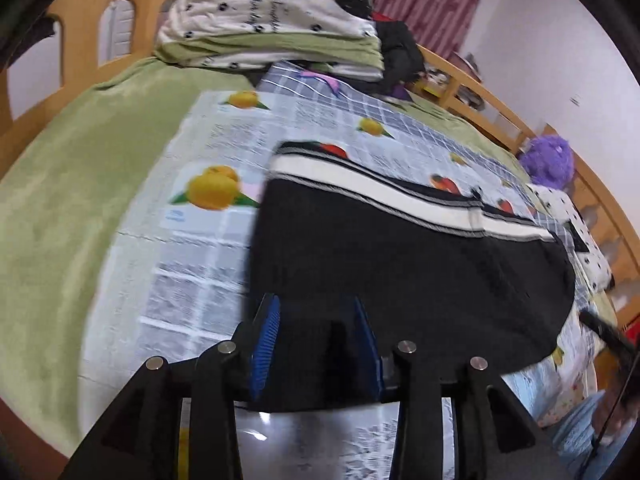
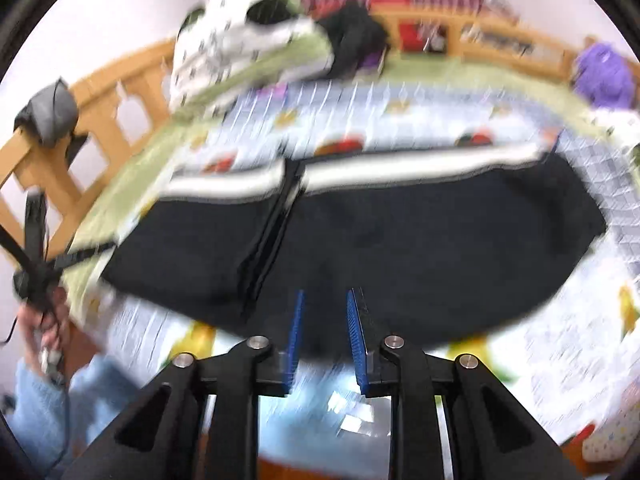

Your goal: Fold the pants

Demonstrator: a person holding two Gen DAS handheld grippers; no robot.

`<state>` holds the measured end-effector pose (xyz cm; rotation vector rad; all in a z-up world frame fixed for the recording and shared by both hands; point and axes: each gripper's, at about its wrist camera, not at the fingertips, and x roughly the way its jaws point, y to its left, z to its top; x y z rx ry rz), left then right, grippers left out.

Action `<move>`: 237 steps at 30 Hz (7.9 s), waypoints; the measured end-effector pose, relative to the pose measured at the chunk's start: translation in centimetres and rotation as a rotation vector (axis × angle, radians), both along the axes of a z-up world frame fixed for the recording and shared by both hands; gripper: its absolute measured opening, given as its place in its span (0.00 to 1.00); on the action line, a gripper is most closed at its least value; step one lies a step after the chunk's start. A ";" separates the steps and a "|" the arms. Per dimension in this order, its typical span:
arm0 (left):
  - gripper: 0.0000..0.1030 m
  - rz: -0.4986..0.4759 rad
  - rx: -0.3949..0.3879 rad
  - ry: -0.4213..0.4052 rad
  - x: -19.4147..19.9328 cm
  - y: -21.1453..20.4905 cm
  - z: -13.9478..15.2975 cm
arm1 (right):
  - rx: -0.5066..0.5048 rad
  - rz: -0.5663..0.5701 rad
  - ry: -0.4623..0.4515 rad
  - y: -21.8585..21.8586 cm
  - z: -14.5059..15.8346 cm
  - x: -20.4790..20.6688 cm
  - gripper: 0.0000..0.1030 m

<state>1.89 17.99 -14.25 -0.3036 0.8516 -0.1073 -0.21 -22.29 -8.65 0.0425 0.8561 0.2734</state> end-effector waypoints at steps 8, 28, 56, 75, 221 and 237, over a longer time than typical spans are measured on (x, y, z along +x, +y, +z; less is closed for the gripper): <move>0.51 -0.024 0.158 0.014 -2.0 -3.0 -1.6 | -0.214 -0.010 0.139 -0.4 -8.0 3.2 0.22; 0.55 0.252 -0.317 -0.029 -5.8 2.7 -4.4 | 0.012 -0.375 0.144 -19.1 -3.4 8.6 0.36; 0.11 0.282 -0.073 -0.138 -2.6 -3.4 3.4 | -0.113 -0.158 0.031 -13.6 -0.1 5.2 0.12; 0.13 -0.335 -0.210 0.020 1.6 -25.2 1.3 | 0.030 -0.280 0.075 -20.4 -0.3 3.2 0.13; 0.50 -0.490 0.734 -0.167 -5.2 -22.4 -2.8 | -0.109 -0.004 0.058 -11.0 -3.6 6.0 0.18; 0.27 -0.264 0.187 -0.107 -5.9 -15.1 -0.4 | -0.143 0.026 0.051 -10.7 -3.2 5.6 0.18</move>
